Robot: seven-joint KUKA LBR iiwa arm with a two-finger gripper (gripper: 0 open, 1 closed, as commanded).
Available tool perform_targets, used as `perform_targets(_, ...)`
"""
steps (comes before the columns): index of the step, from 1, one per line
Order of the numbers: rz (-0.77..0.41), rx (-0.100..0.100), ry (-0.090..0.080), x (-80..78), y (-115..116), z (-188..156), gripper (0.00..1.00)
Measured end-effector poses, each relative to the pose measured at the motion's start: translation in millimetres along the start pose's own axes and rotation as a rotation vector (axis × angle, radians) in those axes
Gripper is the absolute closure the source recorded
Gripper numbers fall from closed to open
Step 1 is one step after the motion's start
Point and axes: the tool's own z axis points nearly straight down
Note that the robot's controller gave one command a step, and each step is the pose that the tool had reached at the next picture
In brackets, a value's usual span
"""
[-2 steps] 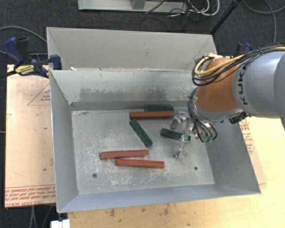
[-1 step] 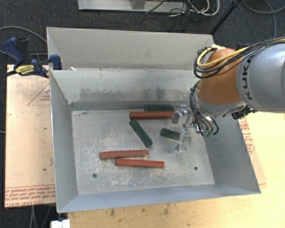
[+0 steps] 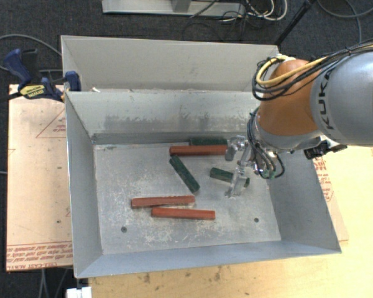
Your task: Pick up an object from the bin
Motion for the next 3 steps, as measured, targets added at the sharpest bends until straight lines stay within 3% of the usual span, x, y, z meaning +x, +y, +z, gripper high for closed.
perform_targets(1, 0.145, 0.002, 0.006, -4.5, -9.7, 61.2, 0.00)
perform_targets(2, 0.143, 0.001, 0.002, -5.0, -8.9, 60.8, 0.00)
perform_targets(3, 0.143, 0.001, 0.000, -5.8, -8.8, 59.6, 1.00)
